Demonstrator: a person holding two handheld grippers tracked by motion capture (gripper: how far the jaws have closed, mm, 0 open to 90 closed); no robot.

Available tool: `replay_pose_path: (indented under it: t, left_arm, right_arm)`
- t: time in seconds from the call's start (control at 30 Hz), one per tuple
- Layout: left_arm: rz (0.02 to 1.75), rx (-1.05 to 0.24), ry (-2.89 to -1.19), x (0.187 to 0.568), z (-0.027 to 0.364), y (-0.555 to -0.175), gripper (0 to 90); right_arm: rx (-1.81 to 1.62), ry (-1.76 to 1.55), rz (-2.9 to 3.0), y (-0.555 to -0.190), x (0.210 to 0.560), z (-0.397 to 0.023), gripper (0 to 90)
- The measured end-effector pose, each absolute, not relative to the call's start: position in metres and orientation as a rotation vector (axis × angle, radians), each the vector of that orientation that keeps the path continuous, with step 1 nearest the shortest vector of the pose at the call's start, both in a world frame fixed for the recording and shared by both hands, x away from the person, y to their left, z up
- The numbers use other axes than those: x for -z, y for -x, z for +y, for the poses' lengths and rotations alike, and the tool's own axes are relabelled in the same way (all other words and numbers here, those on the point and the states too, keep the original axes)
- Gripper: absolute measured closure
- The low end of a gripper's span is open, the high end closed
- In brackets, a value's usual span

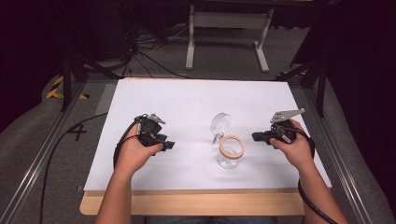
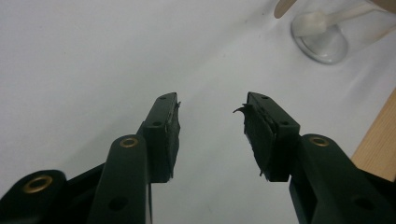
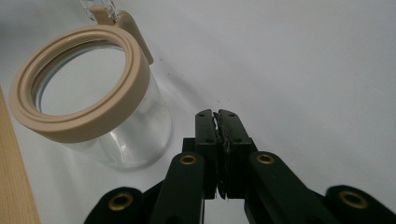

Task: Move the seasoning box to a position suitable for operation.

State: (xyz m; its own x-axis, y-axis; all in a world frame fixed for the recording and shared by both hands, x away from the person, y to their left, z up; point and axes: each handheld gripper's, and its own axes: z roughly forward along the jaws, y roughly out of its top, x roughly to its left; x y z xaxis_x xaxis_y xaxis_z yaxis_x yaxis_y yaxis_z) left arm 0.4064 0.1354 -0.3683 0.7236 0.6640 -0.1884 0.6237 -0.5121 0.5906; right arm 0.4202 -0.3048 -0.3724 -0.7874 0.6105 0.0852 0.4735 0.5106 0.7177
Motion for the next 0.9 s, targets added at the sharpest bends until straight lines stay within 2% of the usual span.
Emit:
replay_pose_path:
  t: [0.2, 0.43, 0.6, 0.9]
  left_arm:
    - [0.949, -0.078, -2.277, 0.366, 0.132, -0.403, 50.8]
    - [0.882, -0.086, -2.297, 0.362, 0.120, -0.398, 41.8]
    - [0.867, -0.036, -2.281, 0.358, 0.117, -0.394, 39.4]
    - [0.827, -0.055, -2.329, 0.359, 0.107, -0.393, 39.2]
  right_arm:
    - [-1.132, -0.924, 2.586, -0.421, 0.375, -0.302, 89.2]
    - [-1.136, -0.905, 2.609, -0.420, 0.377, -0.296, 89.7]
    - [-1.089, -0.852, 2.650, -0.420, 0.383, -0.286, 89.9]
    - [-1.013, -0.838, 2.701, -0.423, 0.401, -0.273, 89.9]
